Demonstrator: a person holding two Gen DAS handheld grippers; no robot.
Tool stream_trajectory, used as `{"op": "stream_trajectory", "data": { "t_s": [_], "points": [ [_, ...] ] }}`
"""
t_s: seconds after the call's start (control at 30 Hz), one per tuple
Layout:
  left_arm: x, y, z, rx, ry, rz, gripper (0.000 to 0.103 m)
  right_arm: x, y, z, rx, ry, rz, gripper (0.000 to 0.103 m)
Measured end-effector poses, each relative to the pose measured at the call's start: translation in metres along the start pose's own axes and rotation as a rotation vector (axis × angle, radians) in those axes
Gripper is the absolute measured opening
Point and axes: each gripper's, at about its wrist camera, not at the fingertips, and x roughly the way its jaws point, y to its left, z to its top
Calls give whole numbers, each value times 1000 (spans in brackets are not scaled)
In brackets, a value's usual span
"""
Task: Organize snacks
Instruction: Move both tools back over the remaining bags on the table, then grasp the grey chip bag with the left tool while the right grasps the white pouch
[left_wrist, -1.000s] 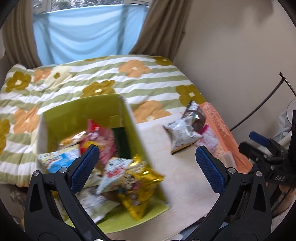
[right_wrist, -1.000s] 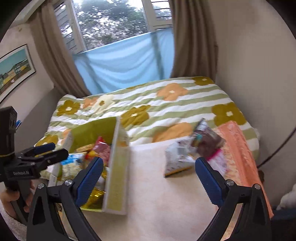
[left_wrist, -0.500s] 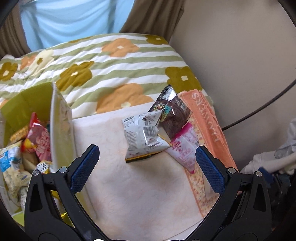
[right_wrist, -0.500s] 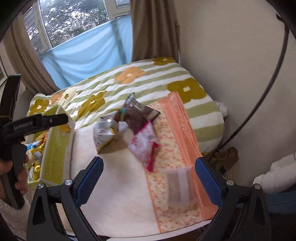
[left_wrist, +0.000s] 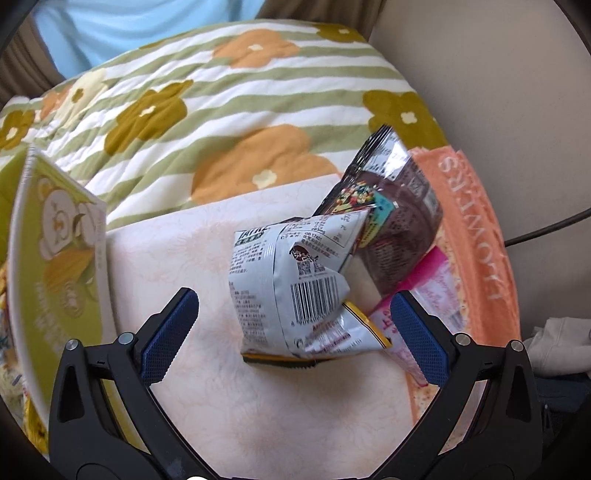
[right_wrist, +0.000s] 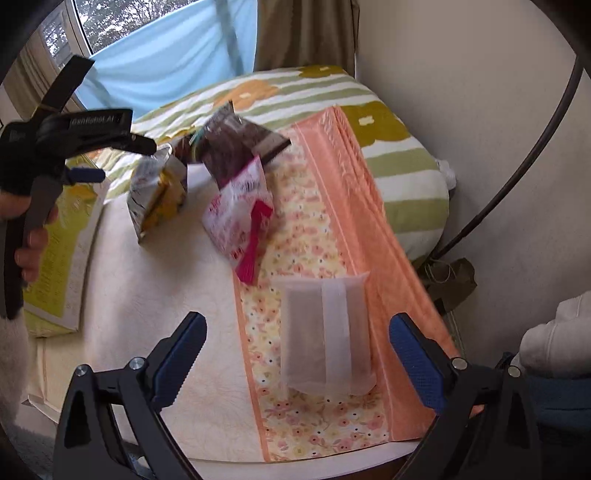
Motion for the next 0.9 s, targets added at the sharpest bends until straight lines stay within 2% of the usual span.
{"op": "stream_trajectory", "data": {
  "t_s": [0.2, 0.33, 0.43, 0.47, 0.9],
  "points": [
    [34, -1, 7, 28, 61, -5, 102, 25, -7, -8, 75, 62, -42, 98],
    [48, 1, 9, 34, 91, -18, 94, 37, -11, -7, 94, 83, -65, 98],
    [50, 1, 10, 48, 88, -24, 92, 42, -10, -6, 98, 97, -60, 98],
    [51, 0, 12, 51, 87, -27, 87, 43, -10, -5, 100, 100, -59, 98],
    [47, 6, 11, 77, 77, -15, 68, 59, -7, -8, 103, 132, -93, 98]
  ]
}}
